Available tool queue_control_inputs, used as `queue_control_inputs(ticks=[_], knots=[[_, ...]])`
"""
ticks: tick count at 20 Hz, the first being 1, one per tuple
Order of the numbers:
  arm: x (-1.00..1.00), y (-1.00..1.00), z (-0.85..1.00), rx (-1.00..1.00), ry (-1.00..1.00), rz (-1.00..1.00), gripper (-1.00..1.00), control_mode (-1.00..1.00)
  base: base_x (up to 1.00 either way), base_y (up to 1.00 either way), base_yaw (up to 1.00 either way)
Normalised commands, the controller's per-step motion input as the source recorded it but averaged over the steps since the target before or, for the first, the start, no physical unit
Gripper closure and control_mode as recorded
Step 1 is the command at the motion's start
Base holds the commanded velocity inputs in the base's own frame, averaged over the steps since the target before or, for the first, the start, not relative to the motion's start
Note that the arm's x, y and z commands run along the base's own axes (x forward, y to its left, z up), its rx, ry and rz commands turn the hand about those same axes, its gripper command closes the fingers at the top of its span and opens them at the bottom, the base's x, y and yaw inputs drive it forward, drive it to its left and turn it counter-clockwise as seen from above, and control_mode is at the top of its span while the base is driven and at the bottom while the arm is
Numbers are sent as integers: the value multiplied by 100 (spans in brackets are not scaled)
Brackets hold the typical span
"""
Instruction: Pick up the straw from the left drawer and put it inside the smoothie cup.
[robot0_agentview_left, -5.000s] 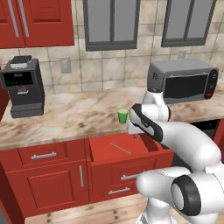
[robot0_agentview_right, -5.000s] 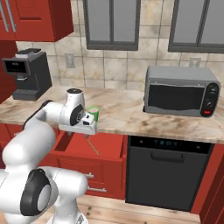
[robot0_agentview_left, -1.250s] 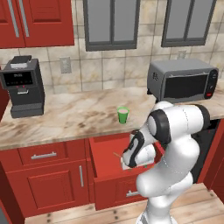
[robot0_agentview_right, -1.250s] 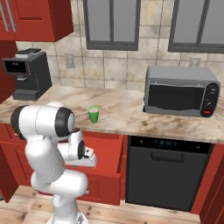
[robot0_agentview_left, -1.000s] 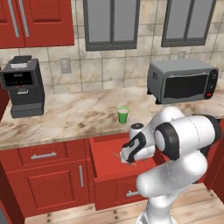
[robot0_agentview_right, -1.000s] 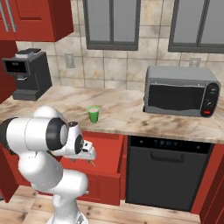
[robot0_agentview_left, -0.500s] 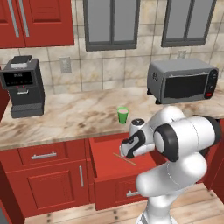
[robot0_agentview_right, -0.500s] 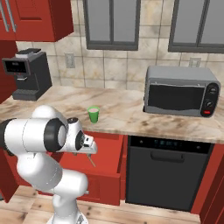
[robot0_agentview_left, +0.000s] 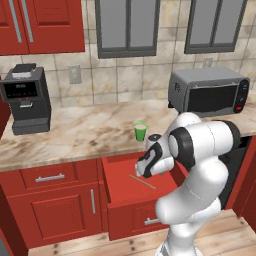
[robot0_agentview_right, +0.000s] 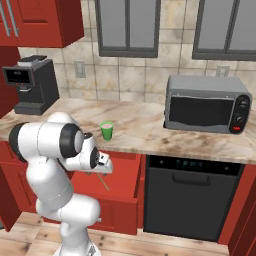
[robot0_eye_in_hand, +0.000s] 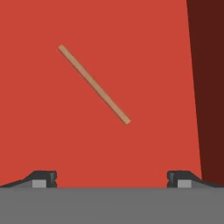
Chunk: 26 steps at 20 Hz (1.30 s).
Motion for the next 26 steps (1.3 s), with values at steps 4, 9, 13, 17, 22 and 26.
queue_control_inputs(ticks=[4, 9, 13, 17, 22, 26], knots=[[5, 0, -42, 0, 0, 0, -100, -100, 0, 0, 0], [2, 0, -45, 0, 0, 0, -100, -100, 0, 0, 0], [8, 0, -39, 0, 0, 0, -100, -100, 0, 0, 0], [19, 0, -25, 0, 0, 0, -100, -100, 0, 0, 0], [26, 0, -17, 0, 0, 0, -100, -100, 0, 0, 0], [28, 0, -17, 0, 0, 0, -100, -100, 0, 0, 0]])
